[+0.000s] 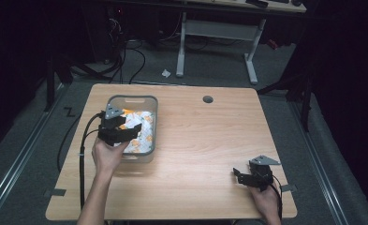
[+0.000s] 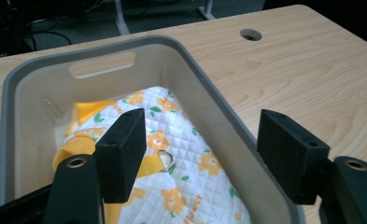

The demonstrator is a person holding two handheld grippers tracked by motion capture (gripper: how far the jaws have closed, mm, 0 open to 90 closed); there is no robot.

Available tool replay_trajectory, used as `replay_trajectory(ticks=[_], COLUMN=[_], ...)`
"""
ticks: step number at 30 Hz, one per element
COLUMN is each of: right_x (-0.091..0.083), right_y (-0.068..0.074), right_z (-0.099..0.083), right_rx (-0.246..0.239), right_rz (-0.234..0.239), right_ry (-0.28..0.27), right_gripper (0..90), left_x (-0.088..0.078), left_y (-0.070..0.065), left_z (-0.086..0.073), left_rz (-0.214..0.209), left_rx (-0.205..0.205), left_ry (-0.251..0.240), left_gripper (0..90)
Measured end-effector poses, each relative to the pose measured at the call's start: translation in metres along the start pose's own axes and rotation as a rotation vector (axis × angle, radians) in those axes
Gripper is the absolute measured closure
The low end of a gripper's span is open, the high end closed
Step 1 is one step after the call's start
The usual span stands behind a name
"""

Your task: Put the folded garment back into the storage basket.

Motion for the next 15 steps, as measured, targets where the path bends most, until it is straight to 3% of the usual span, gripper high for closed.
replay_trajectory(ticks=[15], right_x=[0.0], right_y=[0.0], right_z=[0.0], right_rx=[0.0], right_rz=[0.0], right_ry=[0.0], right_gripper=[22.6], left_x=[-0.009], left_y=[-0.031], left_z=[-0.006], left_rz=[-0.077], left_rx=[0.028], left_ry=[-0.03], left_gripper=[32.6])
Point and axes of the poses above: each handheld gripper's, and its own axes: x roughly forward along the jaws, z roughly out of its top, y roughly to its left, the point moved 3 cm from there along x, roughly forward along the jaws, and after that the axes turned 4 degrees about -x, right-handed, at the moved point
